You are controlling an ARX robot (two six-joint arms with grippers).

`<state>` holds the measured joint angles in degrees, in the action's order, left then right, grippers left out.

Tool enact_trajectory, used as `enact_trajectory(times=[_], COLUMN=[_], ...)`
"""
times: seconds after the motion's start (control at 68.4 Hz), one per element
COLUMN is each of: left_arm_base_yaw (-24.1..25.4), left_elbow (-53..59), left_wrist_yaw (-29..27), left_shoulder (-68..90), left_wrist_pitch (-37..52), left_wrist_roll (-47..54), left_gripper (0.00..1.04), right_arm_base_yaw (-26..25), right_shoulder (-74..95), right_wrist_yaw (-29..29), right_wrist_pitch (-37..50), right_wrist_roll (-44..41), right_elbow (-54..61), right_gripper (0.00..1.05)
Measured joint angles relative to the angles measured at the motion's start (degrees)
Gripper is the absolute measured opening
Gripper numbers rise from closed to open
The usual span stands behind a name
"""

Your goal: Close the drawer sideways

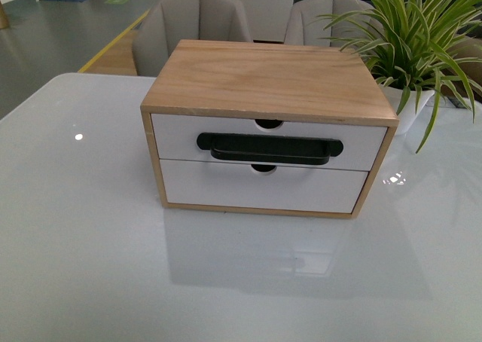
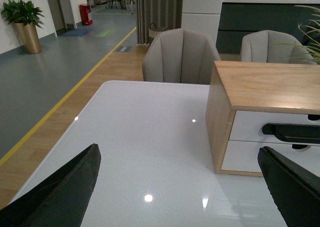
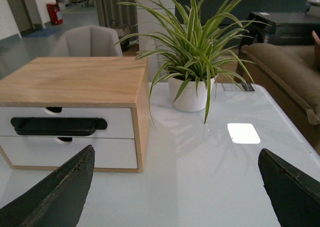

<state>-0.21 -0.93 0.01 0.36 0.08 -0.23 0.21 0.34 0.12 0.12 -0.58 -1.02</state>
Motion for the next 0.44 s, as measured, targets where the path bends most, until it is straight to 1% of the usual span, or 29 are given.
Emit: enact_trajectory(times=[0.439], left_arm_base_yaw=[0.0], left_elbow=[0.0], left_wrist_yaw=[0.0], left_shoulder=[0.0], left_wrist_pitch=[0.0], left_wrist_roll=[0.0], left_gripper=[0.96], right_arm_base_yaw=[0.0], right_shoulder=[0.0], right_wrist_yaw=[0.0], right_wrist_pitch=[0.0], right_wrist_roll=[0.0], right_elbow=[0.0], right_gripper=[0.96])
